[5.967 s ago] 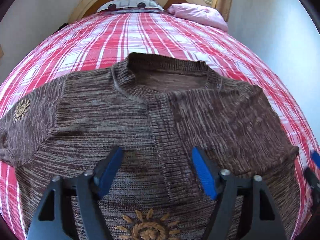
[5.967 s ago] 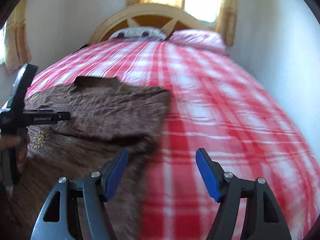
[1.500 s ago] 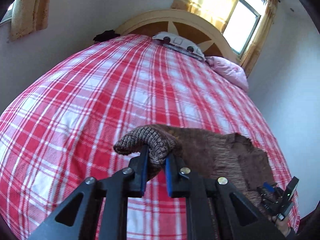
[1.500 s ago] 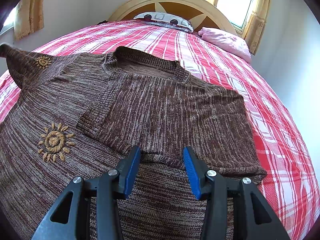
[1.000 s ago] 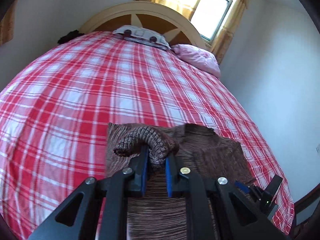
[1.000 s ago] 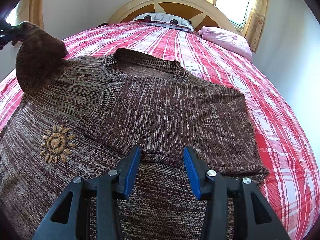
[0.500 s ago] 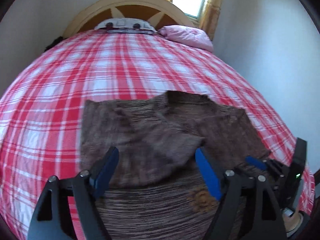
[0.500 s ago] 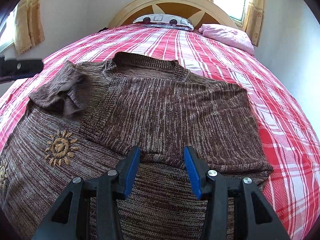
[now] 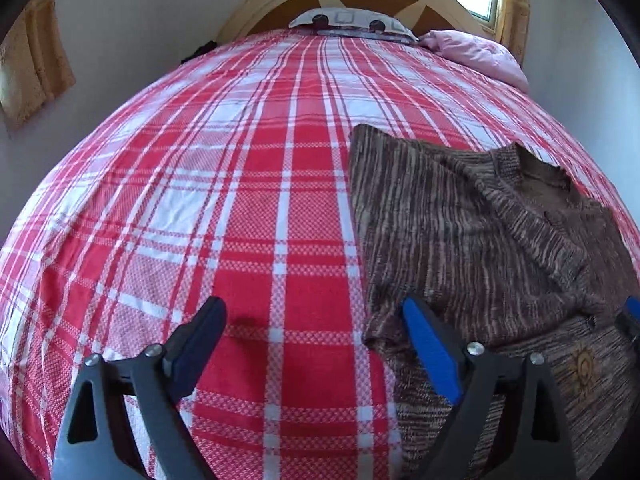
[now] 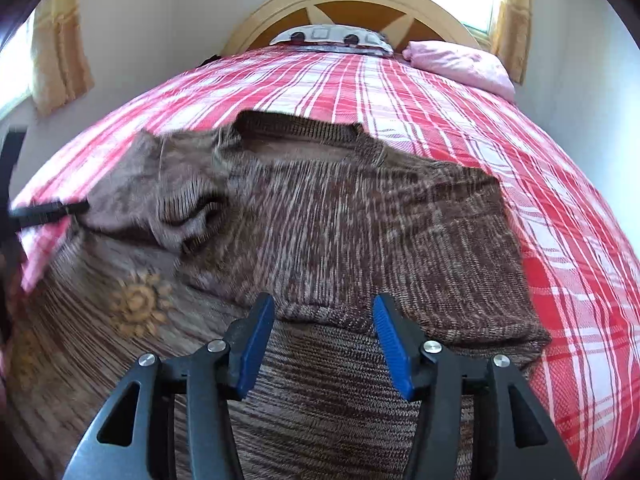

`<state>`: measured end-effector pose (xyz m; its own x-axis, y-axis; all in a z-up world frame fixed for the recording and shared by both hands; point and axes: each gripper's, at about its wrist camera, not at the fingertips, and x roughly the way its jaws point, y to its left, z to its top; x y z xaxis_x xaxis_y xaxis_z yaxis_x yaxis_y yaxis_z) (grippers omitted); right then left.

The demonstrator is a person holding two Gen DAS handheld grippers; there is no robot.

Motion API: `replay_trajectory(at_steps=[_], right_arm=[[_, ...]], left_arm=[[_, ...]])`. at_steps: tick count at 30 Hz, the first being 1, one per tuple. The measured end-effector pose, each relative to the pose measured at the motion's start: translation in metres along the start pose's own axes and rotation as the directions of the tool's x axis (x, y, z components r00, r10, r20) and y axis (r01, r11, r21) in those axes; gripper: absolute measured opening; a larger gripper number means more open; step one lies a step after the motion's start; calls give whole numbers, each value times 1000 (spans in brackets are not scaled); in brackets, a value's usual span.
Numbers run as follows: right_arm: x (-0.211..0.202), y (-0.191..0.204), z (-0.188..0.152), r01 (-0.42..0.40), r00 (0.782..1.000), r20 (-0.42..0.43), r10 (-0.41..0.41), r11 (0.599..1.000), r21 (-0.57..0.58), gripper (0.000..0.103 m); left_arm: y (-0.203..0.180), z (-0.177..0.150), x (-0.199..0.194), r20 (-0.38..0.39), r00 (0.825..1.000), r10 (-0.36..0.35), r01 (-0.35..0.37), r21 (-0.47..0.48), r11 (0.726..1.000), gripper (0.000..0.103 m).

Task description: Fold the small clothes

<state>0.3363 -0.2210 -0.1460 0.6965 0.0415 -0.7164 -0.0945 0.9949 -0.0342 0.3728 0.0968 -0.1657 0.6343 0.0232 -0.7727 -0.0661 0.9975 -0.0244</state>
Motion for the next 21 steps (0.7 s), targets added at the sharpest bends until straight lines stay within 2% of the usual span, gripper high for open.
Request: replay_trajectory(at_steps=[3,7,12,13,15,17,19,21], right_arm=[[-11,19,24,-27,999,37,28,999,-25,53],[12,74,52,-80,997,-23,77,982,-172,53],[59,128,63,-93,991,-122,57,944,-316,53],[66,132,65,-73,991,-127,31,937,-342,53],[69,122,78,-34,996,-92,6,951,-307,53],[69,97,94,60,996,-49,-72,972,-226,53],[70,66,106,170,984,-29,-175,975,-144,53],[68,53,107,176,982,-51,-183,978,-115,53]], left_arm=[[-3,-2,-3,18,1000,11,-11,13,1000,93],[1,-2,0,15,1000,-7,7,-6,1000,101],[10,-1,4,-5,999,-52,51,-59,997,103],[9,-2,4,-3,999,-54,54,-59,997,103],[8,-3,3,0,999,-48,48,-55,997,103],[7,-4,3,0,999,-43,43,-48,998,103],[6,-3,5,-3,999,-40,40,-44,998,103],[6,-3,4,-1,999,-41,41,-43,998,103]])
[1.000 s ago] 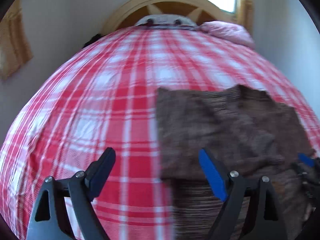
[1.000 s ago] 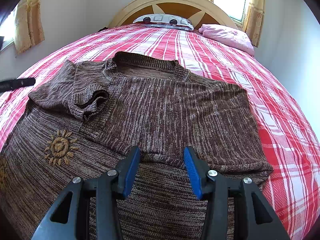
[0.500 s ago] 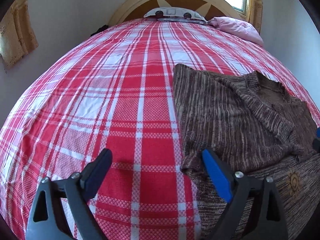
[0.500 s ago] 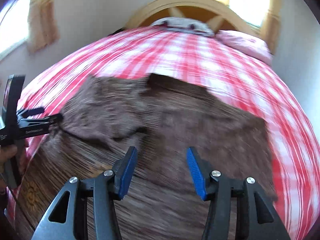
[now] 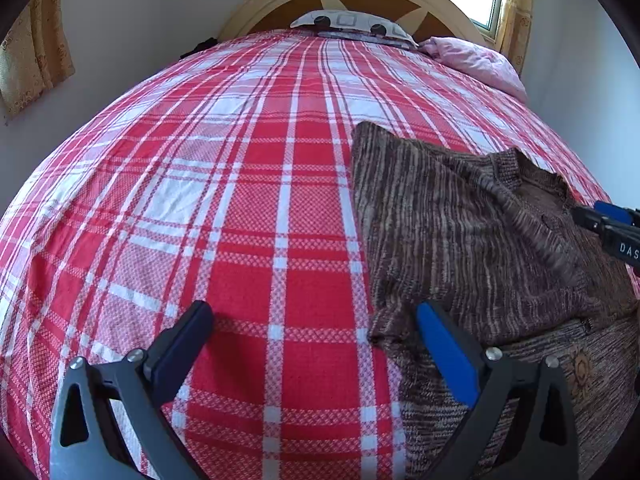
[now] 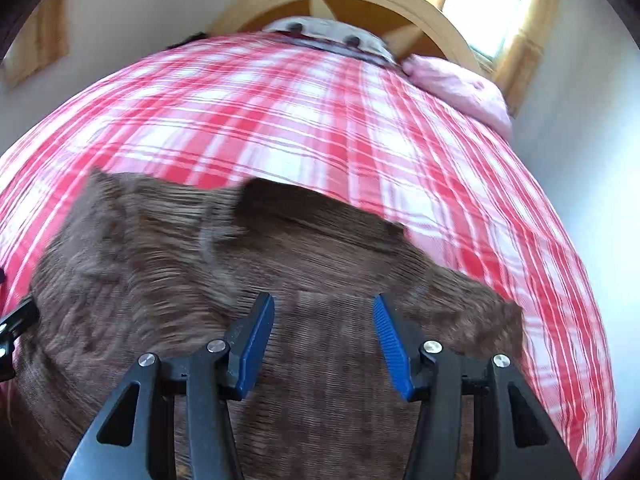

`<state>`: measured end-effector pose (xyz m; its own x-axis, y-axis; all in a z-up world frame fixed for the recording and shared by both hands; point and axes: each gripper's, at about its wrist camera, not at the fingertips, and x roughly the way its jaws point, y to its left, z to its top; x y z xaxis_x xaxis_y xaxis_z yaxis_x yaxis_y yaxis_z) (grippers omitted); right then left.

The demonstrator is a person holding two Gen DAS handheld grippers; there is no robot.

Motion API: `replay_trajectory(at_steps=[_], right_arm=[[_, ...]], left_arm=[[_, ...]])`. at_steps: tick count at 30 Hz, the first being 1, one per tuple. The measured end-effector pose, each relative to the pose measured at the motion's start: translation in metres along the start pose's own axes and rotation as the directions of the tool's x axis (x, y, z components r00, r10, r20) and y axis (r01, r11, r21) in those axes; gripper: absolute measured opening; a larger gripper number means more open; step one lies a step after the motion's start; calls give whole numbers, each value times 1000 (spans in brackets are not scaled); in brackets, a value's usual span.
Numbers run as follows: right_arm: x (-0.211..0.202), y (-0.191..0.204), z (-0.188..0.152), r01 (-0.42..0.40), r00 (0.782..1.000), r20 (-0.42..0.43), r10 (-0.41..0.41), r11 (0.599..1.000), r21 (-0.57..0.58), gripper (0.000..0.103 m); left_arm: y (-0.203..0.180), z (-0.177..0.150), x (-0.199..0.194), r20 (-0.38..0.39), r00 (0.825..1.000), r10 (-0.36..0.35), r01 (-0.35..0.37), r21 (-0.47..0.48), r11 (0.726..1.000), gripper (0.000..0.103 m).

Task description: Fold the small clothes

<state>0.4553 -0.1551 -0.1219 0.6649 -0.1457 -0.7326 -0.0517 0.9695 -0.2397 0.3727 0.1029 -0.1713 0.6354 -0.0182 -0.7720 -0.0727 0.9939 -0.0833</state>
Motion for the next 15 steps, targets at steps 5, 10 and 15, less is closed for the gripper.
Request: replay_trajectory(at_steps=[5,10,15], right_arm=[[-27,16,-18,-116,991,67,119,992,-43,53],[-23,82,-22,-136,986,56,159,945,-296,53],[24,35,-1,29,1000,3,-29,993,-112,53]], left_arm=[[0,0,-1,3,1000,2,-2,2,1000,103],[-2,0,-1,6,1000,10,-10,7,1000,103],[-1,-1,-2,7,1000,10,-10,6,1000,103]])
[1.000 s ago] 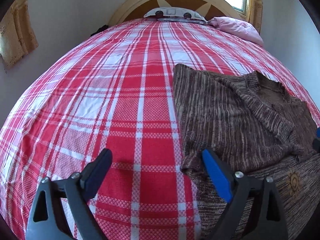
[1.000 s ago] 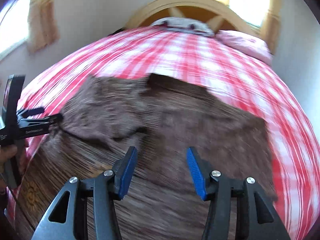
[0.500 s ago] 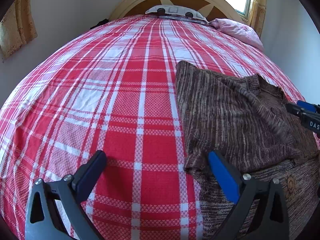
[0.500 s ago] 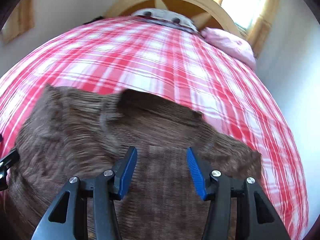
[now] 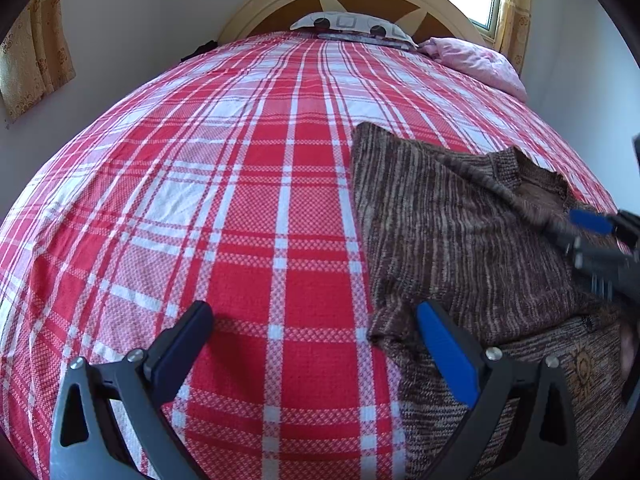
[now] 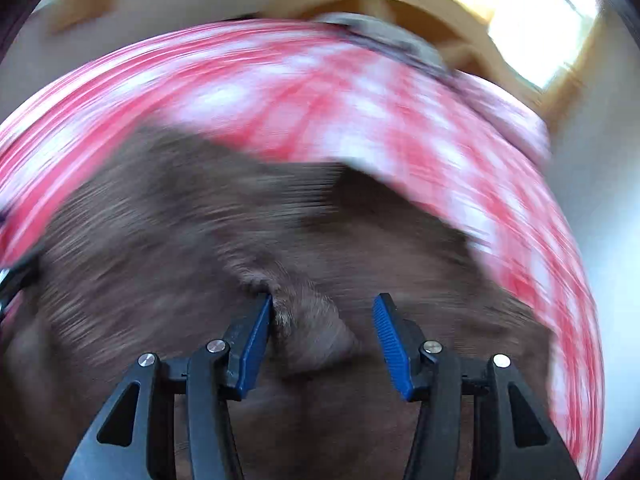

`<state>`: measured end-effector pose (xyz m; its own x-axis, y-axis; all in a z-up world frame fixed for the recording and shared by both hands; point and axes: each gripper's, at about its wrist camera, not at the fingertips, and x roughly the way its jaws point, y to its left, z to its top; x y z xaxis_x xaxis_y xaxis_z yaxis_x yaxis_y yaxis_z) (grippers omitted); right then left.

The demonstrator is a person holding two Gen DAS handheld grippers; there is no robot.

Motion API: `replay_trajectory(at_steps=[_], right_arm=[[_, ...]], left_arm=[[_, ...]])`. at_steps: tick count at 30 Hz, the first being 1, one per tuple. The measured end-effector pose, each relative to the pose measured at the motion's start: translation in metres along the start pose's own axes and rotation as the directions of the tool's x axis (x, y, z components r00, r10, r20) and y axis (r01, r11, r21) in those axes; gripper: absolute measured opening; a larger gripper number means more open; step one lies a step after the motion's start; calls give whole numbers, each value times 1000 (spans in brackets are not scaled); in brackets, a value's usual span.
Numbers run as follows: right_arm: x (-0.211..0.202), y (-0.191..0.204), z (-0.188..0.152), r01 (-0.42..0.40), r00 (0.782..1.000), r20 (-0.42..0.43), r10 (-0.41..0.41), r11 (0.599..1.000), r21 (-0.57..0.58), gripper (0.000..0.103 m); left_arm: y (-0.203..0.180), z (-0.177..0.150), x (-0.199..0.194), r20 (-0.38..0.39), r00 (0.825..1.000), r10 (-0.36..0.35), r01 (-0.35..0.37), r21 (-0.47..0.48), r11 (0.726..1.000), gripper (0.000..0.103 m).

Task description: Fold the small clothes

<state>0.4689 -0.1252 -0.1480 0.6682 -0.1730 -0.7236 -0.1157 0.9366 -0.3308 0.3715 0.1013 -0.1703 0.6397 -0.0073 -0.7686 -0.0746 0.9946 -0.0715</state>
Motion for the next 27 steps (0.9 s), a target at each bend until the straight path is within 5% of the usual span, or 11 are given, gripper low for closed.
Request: replay_trajectory(at_steps=[3,6,8,10,12,18,23,27], right_arm=[[8,-52,-3,88,996,-31,-84,983,160,53],[-1,-63,-14,9,1000,-15,-7,988,152,53],[-16,-60,-21,-112,994,24,110,981,159,53],[-31,-51,-32,-275,961,53,270,945,175,53],[-39,-35,-40,-343,939,59,338,928,144,53],[-31,1,-57,-354,935,-6,355,933,56,39],[-41,3,-71,-325,945,-33,325,946,9,39],[-62,3,-62,-305,950,68,306,952,-16,39]], left_arm=[[0,0,1,-2,1000,-4,4,-2,1000,103],[1,0,1,-2,1000,-9,9,-5,1000,103],[1,0,1,0,1000,-8,8,-4,1000,103],[1,0,1,-1,1000,-8,8,-3,1000,103],[1,0,2,-1,1000,-4,4,1,1000,103],[-5,-4,-2,-5,999,-34,34,39,999,103],[-10,-8,-5,-8,999,-35,35,58,998,103],[-10,-8,-4,-14,999,-31,32,56,998,103]])
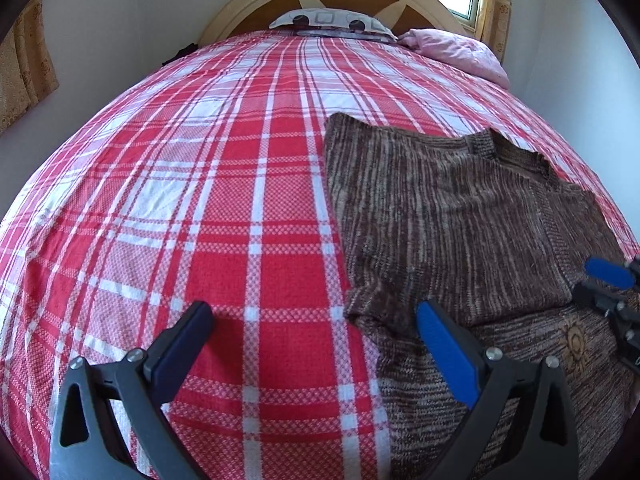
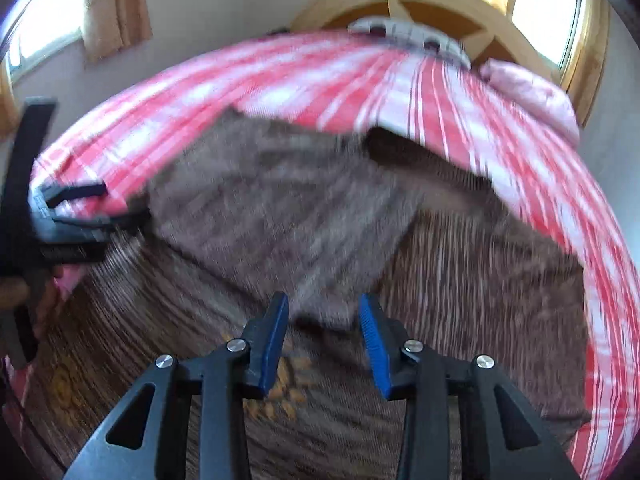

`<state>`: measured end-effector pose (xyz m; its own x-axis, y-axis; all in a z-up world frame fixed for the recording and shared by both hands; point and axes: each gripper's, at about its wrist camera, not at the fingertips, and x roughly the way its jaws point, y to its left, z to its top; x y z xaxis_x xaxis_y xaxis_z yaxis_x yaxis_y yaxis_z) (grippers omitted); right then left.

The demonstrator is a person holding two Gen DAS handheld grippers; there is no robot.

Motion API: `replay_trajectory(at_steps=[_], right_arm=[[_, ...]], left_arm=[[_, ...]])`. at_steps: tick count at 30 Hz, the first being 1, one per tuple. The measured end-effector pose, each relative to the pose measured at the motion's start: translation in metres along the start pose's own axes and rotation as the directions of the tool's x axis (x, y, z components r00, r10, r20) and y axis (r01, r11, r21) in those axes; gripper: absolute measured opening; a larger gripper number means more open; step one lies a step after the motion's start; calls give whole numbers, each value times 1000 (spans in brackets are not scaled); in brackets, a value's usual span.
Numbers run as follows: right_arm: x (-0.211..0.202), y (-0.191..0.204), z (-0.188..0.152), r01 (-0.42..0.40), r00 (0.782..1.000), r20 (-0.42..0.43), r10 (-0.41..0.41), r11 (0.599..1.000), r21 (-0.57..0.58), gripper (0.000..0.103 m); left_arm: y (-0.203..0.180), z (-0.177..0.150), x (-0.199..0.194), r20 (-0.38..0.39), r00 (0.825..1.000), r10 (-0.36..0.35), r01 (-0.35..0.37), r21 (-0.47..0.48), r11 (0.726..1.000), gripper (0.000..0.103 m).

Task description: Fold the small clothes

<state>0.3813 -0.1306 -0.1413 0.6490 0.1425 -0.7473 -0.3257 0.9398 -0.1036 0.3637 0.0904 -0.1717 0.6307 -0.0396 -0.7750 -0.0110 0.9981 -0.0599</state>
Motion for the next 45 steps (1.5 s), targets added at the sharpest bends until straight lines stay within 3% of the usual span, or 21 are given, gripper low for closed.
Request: replay_trajectory(at_steps=[3,7,26,31,36,37,38,39,45], right_arm=[[7,5,10,-19,1000,18,19,1000,7,39],[29,8,2,-32,999,-41,34,999,29,39],[9,9,-20,5,1000,-30,-6,1000,-5,38],[-1,7,-20,31,999,29,-31,999,-9,39],[8,20,-19,51,999,8,-51,992,-114,38],[8,20,-18,58,998,3,-58,992,-115,36],[9,18,-17,61,998,1,-62,993,-105,21],[9,14,-16,62,998,-9,-63,994,-86,17],[7,6,-23,28,999,-36,-31,997,-77,18]], left_arm=[[-1,-1,-1,-4,1000,7,-7,-4,1000,103],[-1,-6,-4,-7,1000,15,-15,-9,1000,103],[-7,-12,-5,-17,999,49,-49,19,999,103],[-8,-10,-6,-16,999,47,-47,18,999,103],[-20,-4,-3,-12,1000,17,-16,98,995,102],[-19,-4,-2,-18,1000,11,-9,97,995,102],[-17,-4,0,-24,1000,5,-3,85,996,102],[-15,-5,0,-20,1000,2,0,75,997,102],[-19,-17,-10,-37,999,-8,11,89,996,103]])
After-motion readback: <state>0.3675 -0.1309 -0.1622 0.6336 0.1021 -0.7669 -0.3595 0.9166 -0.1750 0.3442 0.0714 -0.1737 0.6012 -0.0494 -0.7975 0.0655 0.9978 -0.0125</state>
